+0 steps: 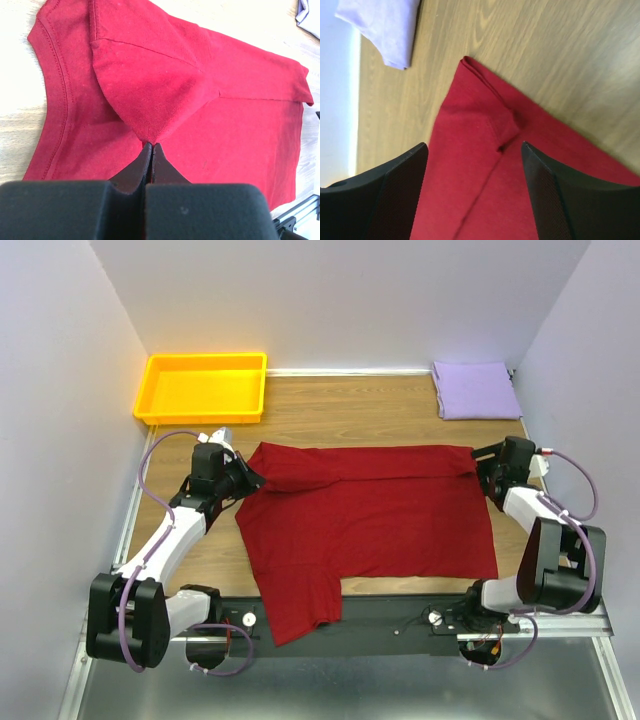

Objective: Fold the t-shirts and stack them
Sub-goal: Fold the tshirt

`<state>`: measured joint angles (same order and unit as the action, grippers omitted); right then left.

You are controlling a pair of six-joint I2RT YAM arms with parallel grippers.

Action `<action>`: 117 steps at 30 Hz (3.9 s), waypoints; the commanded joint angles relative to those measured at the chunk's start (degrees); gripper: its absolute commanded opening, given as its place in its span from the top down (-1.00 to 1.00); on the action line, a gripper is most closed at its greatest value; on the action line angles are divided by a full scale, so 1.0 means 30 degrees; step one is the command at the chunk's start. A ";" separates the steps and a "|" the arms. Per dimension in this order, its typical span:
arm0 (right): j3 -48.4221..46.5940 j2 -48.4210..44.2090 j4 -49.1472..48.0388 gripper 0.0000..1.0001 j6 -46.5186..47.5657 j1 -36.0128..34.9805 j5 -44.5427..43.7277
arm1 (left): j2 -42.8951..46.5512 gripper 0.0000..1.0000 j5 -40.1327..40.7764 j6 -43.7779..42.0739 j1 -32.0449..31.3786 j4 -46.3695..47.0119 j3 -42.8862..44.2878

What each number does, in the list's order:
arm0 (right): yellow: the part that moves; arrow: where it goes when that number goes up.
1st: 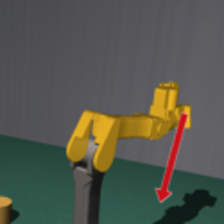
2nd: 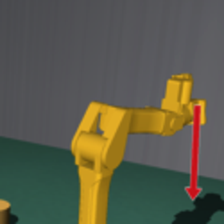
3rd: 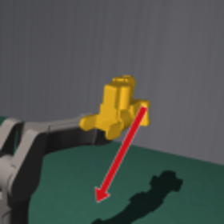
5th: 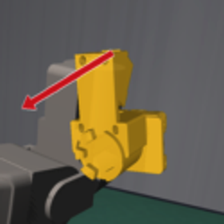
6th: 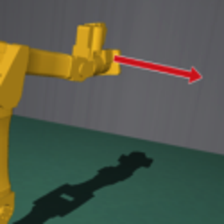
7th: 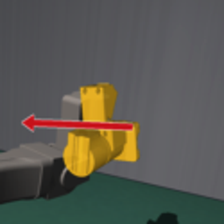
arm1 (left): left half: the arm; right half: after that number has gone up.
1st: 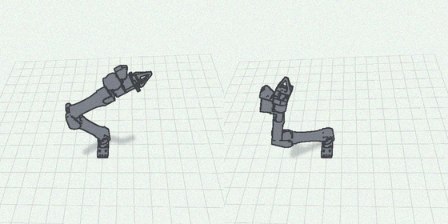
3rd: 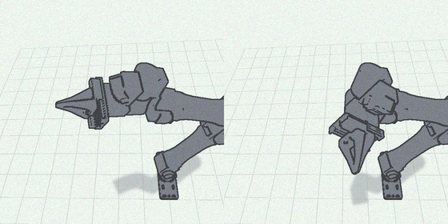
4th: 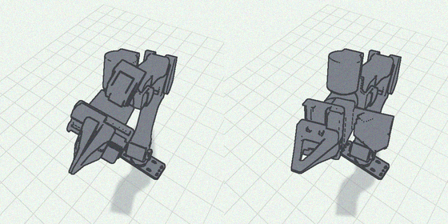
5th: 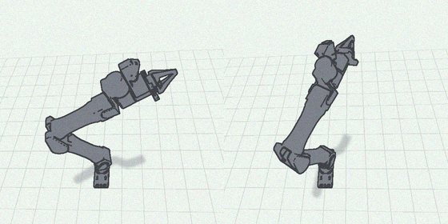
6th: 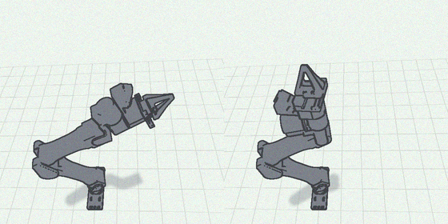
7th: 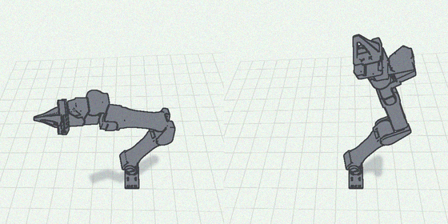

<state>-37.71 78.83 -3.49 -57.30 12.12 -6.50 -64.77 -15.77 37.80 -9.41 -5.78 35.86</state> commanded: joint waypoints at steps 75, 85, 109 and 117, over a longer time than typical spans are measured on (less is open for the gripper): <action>-0.5978 0.5543 0.0019 0.98 0.7526 0.0735 0.1728 | -0.7739 1.00 0.1039 -0.3110 0.0822 -0.2761 1.2105; -0.4246 0.4925 0.1103 0.99 0.7526 0.0911 0.0732 | -0.5042 1.00 -0.0514 -0.2845 0.0793 -0.2557 0.6685; -0.4069 0.6595 0.2773 0.86 0.8757 0.0911 -0.0030 | -0.2785 1.00 -0.0924 -0.2348 0.0500 -0.1852 0.2200; -0.4274 0.6625 0.3007 0.60 0.8962 0.0911 0.0117 | -0.1994 1.00 -0.1189 -0.1498 -0.0377 -0.1940 0.2110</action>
<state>-49.69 97.30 2.17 -31.86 14.28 -3.95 -73.12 -17.76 31.57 -9.17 -12.08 42.41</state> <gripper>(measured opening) 0.158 0.007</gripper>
